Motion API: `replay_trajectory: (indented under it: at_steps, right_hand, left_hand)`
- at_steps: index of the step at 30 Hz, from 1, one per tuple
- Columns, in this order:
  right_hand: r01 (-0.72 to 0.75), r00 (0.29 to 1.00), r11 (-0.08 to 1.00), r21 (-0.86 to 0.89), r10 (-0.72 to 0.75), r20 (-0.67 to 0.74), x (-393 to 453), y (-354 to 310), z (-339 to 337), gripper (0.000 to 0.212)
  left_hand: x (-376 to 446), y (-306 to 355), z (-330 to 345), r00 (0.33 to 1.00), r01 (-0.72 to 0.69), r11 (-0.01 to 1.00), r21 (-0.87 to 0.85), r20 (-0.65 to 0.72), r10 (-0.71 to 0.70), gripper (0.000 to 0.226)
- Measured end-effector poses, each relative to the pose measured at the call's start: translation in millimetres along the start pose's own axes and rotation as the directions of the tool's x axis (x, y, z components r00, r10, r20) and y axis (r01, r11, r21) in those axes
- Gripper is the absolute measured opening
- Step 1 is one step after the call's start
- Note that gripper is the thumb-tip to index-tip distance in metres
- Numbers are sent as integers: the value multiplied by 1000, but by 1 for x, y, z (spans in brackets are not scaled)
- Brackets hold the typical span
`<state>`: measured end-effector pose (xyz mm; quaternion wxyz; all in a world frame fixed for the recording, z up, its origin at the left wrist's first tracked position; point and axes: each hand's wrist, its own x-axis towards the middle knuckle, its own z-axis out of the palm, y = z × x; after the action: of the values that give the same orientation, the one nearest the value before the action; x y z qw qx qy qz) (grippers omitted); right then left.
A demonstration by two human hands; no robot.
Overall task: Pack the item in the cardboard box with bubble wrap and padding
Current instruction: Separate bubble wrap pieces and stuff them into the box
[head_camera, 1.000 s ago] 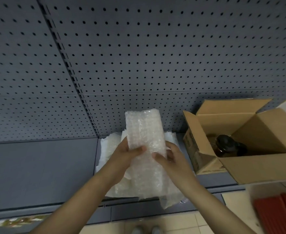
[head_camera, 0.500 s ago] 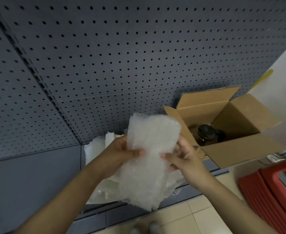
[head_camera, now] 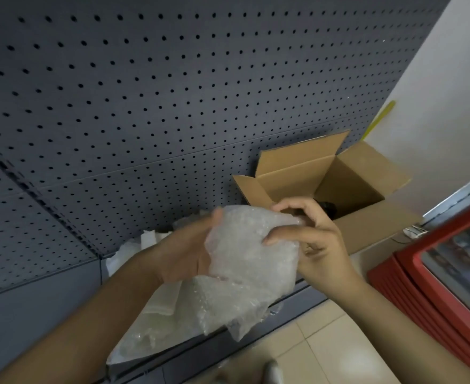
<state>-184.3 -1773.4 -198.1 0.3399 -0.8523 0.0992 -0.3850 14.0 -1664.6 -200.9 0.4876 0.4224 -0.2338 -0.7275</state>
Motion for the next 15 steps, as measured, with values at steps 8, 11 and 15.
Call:
replay_trajectory:
  at_steps: [8, 11, 15]
  right_hand:
    - [-244, 969, 952, 182, 232, 86, -17, 24, -40, 60]
    - [-547, 790, 456, 702, 559, 252, -19, 41, -57, 82]
    - [-675, 683, 299, 674, 598, 419, -26, 73, -81, 105]
  left_hand:
    - [42, 1, 28, 979, -62, 973, 224, -175, 102, 61]
    - [64, 1, 39, 947, -128, 966, 226, -260, 187, 65]
    - [101, -1, 66, 899, -199, 941, 272, -332, 286, 58]
